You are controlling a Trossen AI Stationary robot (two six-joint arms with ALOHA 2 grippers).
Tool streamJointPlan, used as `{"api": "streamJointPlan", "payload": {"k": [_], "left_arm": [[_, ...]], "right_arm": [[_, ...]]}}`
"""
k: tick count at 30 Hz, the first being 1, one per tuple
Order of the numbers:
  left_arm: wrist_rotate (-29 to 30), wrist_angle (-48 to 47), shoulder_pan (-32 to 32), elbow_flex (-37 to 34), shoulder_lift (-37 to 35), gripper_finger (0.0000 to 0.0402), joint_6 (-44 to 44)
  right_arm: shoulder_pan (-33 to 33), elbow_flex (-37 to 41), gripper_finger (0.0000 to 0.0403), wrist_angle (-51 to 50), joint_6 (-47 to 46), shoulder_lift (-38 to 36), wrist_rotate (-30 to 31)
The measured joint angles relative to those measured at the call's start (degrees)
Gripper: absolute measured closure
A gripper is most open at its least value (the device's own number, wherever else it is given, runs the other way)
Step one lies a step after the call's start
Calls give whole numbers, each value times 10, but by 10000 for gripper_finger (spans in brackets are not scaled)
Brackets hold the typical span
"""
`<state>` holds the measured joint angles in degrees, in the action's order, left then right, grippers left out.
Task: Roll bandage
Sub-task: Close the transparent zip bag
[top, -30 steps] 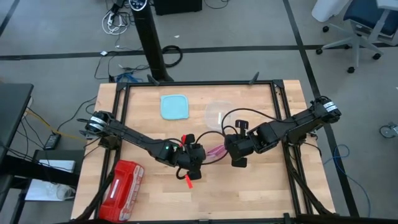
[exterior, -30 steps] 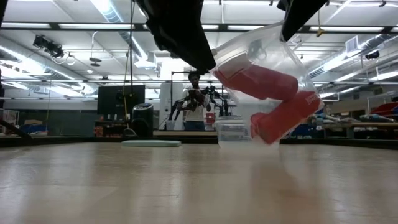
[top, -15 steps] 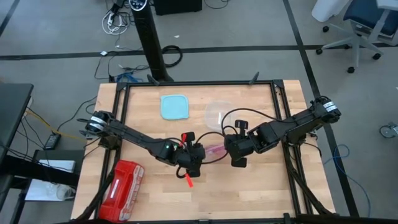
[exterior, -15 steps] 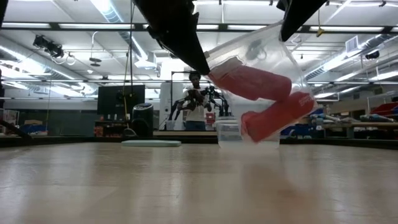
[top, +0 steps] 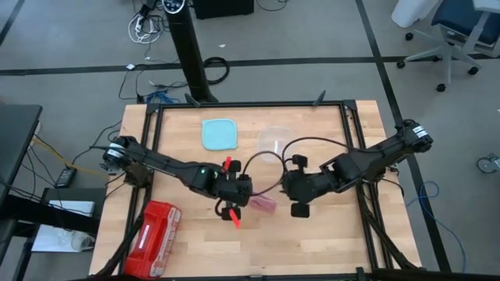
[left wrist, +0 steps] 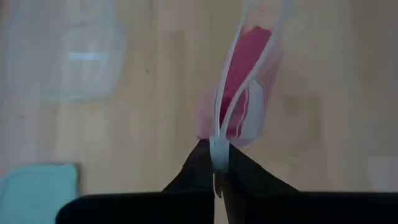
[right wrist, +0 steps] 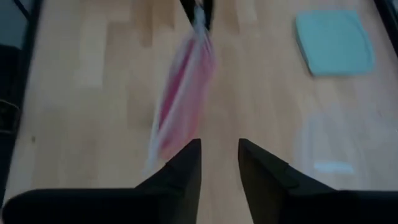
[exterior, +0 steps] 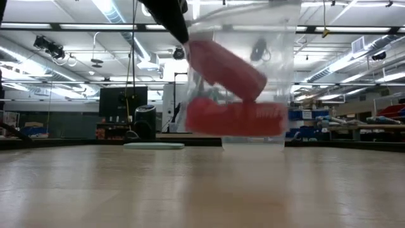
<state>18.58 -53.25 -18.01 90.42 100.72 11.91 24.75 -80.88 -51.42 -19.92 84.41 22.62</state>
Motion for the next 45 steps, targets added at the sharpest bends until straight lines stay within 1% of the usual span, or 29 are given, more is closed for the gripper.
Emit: {"api": "streamJointPlan", "payload": {"k": [2,7,11,13,19,23,26,34,41,45], "left_arm": [[-12,-12,8,8,0,393,-1],[-13,-26,15,15,0,393,-2],[-15,-33,16,15,0,393,0],[-14,-33,17,15,0,393,4],[12,-26,15,15,0,389,19],[33,-1,10,15,0,388,16],[41,12,9,15,0,388,6],[43,40,9,15,0,388,1],[44,49,7,15,1,388,1],[43,55,7,15,1,388,-2]], "right_arm": [[0,0,289,38,17,10,-1],[-5,0,274,121,48,32,3],[-17,5,264,168,60,49,5],[-23,18,260,204,68,55,5],[-37,85,257,376,126,61,2],[-50,113,258,427,143,61,-4],[-59,120,257,435,146,61,-18],[-66,120,272,431,173,60,-13],[-73,120,297,402,171,60,-10],[-73,120,324,401,173,60,-11]]}}
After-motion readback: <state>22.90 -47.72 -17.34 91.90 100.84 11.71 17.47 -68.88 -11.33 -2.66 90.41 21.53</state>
